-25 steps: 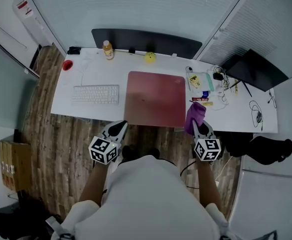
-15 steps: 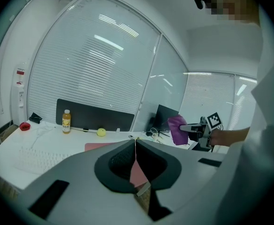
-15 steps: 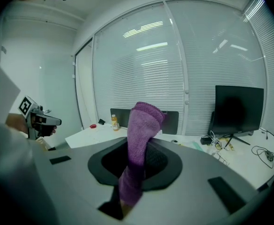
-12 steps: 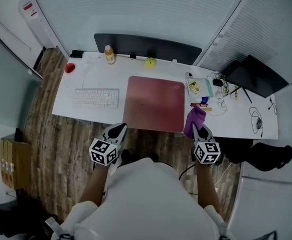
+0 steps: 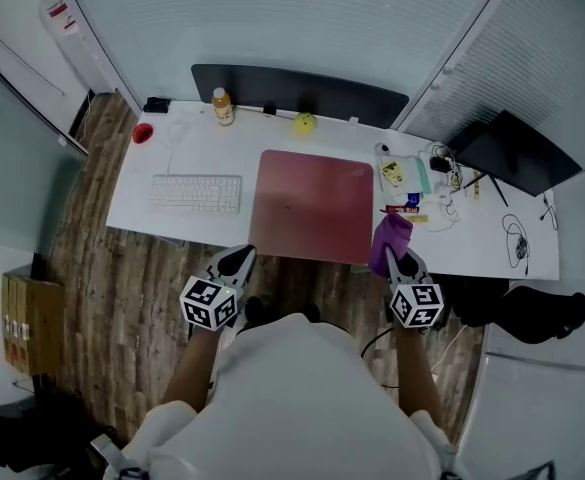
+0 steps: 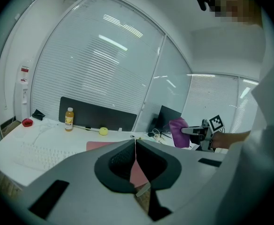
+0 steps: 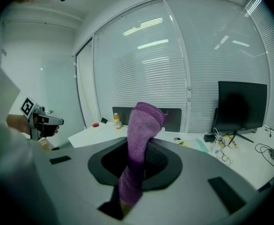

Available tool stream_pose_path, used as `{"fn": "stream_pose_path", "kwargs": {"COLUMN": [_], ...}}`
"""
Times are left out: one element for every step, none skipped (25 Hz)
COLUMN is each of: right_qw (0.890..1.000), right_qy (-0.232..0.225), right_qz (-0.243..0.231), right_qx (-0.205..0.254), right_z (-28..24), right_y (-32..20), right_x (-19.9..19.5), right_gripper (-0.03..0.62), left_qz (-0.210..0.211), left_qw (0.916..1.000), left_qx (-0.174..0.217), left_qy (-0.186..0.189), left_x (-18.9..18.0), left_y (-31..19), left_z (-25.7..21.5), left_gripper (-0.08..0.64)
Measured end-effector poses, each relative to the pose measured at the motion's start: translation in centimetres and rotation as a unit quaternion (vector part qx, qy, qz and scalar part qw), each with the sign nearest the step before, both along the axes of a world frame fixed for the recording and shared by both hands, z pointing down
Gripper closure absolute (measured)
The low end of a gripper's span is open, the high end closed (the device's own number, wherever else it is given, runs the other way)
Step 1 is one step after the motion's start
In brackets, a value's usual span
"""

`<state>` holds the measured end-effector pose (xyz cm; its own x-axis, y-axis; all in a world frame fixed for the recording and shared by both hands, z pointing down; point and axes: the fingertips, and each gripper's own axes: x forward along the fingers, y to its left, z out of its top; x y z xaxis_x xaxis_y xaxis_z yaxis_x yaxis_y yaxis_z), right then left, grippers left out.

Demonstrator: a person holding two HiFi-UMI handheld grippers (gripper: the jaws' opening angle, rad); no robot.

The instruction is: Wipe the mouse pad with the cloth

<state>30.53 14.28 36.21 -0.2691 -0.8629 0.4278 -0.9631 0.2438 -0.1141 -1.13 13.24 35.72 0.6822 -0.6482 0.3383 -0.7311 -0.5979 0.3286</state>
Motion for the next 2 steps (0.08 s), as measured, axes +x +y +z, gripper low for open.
{"fn": "stream_pose_path", "kwargs": {"right_qw": [1.0, 1.0], "right_qy": [0.0, 0.0], "right_qz": [-0.001, -0.001], "right_qx": [0.0, 0.0], "right_z": [0.05, 0.09], "right_y": [-0.07, -0.14], "right_x": [-0.03, -0.05], "right_gripper": [0.517, 0.517], "left_qz": [-0.001, -0.001], "left_qw": [1.0, 1.0], "left_qx": [0.0, 0.0], "left_qy": [0.0, -0.001], "left_x": [-0.05, -0.1], "left_y": [-0.12, -0.25], "left_z": [0.08, 0.16], "left_gripper": [0.54, 0.54]}}
